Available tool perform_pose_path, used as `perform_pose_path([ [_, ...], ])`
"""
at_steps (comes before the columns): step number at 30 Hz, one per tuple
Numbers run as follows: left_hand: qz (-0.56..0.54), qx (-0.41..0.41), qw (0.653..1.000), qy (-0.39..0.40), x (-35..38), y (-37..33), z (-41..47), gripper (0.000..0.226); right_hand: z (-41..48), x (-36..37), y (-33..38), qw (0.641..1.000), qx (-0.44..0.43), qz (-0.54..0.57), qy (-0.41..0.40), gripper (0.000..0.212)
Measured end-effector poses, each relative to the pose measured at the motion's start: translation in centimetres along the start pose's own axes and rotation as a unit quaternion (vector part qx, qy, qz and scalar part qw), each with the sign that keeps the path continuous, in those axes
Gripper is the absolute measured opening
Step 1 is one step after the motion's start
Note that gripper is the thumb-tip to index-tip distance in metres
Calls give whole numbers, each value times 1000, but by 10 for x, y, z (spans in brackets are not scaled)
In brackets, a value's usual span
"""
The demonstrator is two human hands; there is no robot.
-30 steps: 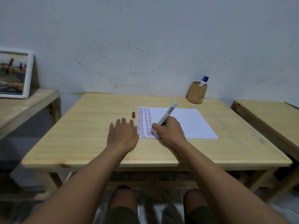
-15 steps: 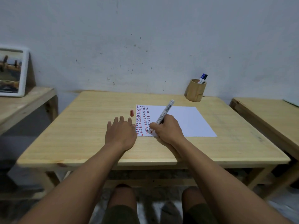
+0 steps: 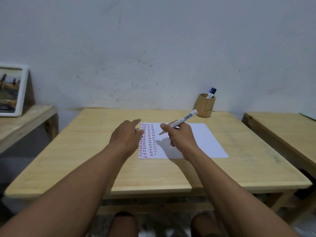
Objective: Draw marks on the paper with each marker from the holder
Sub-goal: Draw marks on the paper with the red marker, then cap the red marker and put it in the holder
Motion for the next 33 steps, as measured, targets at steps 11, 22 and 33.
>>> perform_pose_path([
  [11,-210,-25,973,-92,-18,-15,12,8,13,-3,18,987,54,149,3,10],
  [22,-464,-10,886,-8,-43,-71,4,9,7,-9,58,958,29,283,-31,11],
  [33,-458,30,888,15,-48,-99,-3,13,7,-21,59,950,18,311,-8,17],
])
Point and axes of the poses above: each hand's wrist, its own z-axis towards the middle knuckle, its own x-axis out of the palm, y = z × x, the point moved 1 cm from there along z, towards the middle knuckle, and after that the axes turned 5 degrees about y, right-handed, at the moved point
